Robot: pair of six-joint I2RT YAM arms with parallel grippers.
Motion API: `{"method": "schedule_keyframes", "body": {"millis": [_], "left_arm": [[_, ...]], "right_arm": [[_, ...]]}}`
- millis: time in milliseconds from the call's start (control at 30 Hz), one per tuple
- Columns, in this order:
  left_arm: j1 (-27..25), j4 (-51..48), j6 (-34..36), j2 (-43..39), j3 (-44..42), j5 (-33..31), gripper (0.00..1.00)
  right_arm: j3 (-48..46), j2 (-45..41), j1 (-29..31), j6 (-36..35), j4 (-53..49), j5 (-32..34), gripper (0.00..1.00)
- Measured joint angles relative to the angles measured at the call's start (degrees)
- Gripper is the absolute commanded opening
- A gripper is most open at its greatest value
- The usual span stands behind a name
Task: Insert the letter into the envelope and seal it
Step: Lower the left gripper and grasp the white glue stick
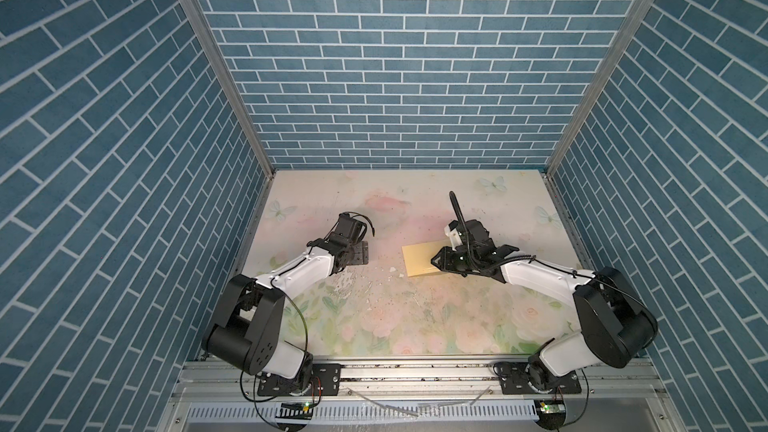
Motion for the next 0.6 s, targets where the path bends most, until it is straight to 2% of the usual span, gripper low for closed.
{"method": "schedule_keyframes", "body": {"millis": [600], "left_arm": [[0.79,1.7,-0.02,2.64,0.02,1.05,0.77]], "right_arm": [[-3.28,0.96,1.7,-0.02,-1.81,0.42,0.28]]}}
